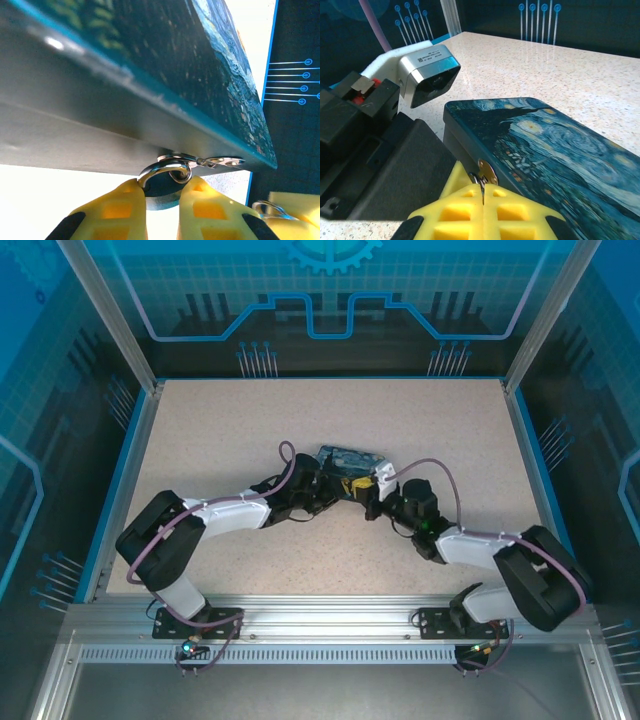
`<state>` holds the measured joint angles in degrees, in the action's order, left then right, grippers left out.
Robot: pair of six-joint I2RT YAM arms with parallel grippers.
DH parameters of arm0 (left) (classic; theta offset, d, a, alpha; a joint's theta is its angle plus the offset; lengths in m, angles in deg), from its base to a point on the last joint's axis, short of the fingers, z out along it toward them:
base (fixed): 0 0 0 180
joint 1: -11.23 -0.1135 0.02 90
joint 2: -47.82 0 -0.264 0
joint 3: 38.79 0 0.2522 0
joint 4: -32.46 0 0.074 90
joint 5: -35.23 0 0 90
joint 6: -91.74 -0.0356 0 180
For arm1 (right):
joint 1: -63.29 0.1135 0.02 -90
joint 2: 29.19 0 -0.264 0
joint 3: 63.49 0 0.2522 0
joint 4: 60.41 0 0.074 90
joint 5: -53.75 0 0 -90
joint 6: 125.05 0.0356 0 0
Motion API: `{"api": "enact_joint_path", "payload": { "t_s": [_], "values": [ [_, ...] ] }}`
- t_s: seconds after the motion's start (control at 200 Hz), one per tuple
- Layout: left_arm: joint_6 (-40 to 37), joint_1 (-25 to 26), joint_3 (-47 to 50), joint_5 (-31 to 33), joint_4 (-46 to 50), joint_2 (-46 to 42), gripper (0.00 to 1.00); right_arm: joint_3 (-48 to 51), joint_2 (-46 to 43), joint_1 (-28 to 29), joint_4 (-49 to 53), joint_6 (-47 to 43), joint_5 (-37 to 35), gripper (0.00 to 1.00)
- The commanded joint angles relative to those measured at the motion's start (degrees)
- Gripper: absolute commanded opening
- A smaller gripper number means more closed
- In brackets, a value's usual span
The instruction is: Unlock the padlock with the key
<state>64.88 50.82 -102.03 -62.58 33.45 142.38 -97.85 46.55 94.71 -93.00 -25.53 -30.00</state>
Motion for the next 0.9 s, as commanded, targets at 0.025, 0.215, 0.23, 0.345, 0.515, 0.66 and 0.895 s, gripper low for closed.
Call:
{"api": "enact_joint_path", "payload": {
  "t_s": [0.025,0.215,0.23,0.345,0.515,0.66,0.895],
  "values": [
    [2.3,0.1,0.3,0.1,-2.9,-1.3,0.00,3.6,-6.4,-2.2,0.0,4.2,-1.4,0.00],
    [6.4,0.1,0.7,3.1,-5.7,-1.8,0.00,6.0,-9.4,-2.3,-1.8,9.0,-0.6,0.00],
    [6.6,0.0,0.7,3.4,-5.8,-1.9,0.00,6.1,-9.2,-2.3,-2.2,9.4,-0.7,0.00],
    [7.7,0.1,1.0,5.7,-5.8,-3.0,0.00,6.5,-6.3,-2.3,-6.4,12.1,-0.5,0.00],
    [10.4,0.0,1.4,6.1,-7.9,-3.0,0.00,5.8,-2.0,-1.7,-10.5,14.5,-2.3,0.00],
    [11.6,0.1,1.4,5.0,-9.5,-2.2,0.00,4.7,-0.7,-1.4,-11.0,14.7,-3.4,0.00],
    [7.3,-0.1,2.0,6.8,-6.0,-3.9,0.00,4.3,-2.1,-1.4,-8.1,13.3,-3.7,0.00]
  ]
}}
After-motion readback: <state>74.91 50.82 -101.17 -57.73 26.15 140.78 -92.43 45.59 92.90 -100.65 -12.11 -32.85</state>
